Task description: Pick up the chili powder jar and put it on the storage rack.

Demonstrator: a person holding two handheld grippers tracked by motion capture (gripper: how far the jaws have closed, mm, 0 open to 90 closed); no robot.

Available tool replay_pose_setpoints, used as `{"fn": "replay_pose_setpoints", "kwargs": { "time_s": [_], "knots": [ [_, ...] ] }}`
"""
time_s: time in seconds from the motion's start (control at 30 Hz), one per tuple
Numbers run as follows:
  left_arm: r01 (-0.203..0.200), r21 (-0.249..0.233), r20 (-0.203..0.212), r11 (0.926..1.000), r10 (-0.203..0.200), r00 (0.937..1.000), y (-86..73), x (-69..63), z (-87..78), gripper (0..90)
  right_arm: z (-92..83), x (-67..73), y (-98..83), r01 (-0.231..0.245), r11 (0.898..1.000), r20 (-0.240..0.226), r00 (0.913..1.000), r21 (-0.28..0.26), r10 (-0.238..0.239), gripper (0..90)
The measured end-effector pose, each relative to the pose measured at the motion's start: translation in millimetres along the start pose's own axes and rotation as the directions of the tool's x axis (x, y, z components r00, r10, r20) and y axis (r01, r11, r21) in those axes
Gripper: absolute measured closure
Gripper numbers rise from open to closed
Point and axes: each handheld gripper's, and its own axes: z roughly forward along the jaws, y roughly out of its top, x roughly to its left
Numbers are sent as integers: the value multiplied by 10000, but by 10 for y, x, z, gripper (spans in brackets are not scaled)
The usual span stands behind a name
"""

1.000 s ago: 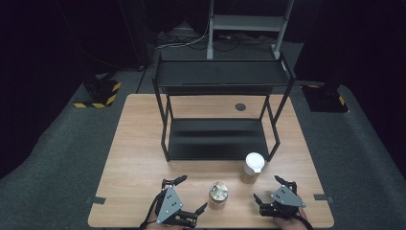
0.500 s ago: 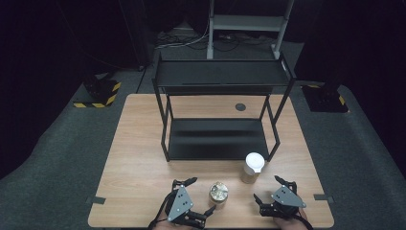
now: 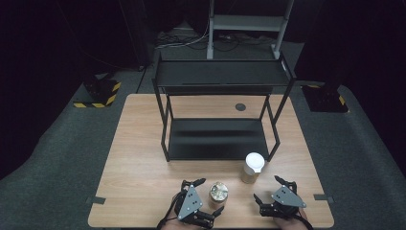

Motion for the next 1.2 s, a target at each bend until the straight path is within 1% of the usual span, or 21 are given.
{"fn": "replay_pose_setpoints", "kwargs": {
  "time_s": [0.23, 0.3, 0.33, 0.37, 0.47, 0.5, 0.53, 0.57, 0.6, 0.83, 0.93, 1.0, 1.07, 1.2],
  "knots": [
    [129, 35, 38, 9999, -130, 9999, -25, 7, 84, 3, -1, -6, -2, -27, 10000, -16, 10000, -10, 27, 1],
    [209, -50, 96, 9998, -209, 9997, -41, 16, 113, 3, -2, -9, -2, -32, 10000, -25, 10000, -10, 32, 1],
    [341, -164, 124, 9993, -339, 9993, -55, 22, 132, 5, -2, -9, -2, -32, 10000, -27, 10000, -9, 32, 1],
    [341, -164, 124, 9993, -339, 9993, -55, 22, 132, 22, -2, -9, -2, -32, 10000, -27, 10000, -9, 32, 1],
    [514, -347, 238, 9981, -506, 9984, -74, 52, 164, 45, -1, -11, -4, -50, 10000, -29, 10000, -17, 50, 1],
    [601, -357, 333, 9976, -589, 9977, -81, 73, 176, 67, -2, -11, -4, -45, 10000, -29, 10000, -19, 45, 1],
    [601, -357, 333, 9976, -589, 9977, -81, 73, 176, 98, -2, -11, -4, -45, 10000, -29, 10000, -19, 45, 1],
    [657, -350, 407, 9972, -643, 9971, -88, 91, 186, 112, -2, -10, -4, -32, 10000, -30, 10000, -19, 32, 1],
    [671, -349, 395, 9971, -658, 9971, -94, 92, 192, 121, -2, -10, -3, -34, 10000, -30, 10000, -16, 34, 1],
    [433, -346, 344, 9985, -421, 9985, -131, 81, 198, 249, -3, -14, -9, -48, 10000, -36, 10000, -45, 48, 1],
    [383, -443, 513, 9983, -360, 9980, -158, 102, 198, 290, -3, -12, -8, -38, 10000, -34, 10000, -40, 38, 1],
    [356, -486, 554, 9982, -329, 9979, -167, 100, 199, 334, -3, -11, -7, -33, 10000, -35, 10000, -36, 33, 1],
    [445, -522, 606, 9976, -413, 9973, -179, 112, 201, 337, -3, -12, -6, -35, 10000, -35, 10000, -33, 35, 1],
    [497, -534, 628, 9973, -463, 9970, -181, 124, 200, 341, -3, -13, -7, -38, 10000, -43, 10000, -37, 38, 1]
  ]
}}
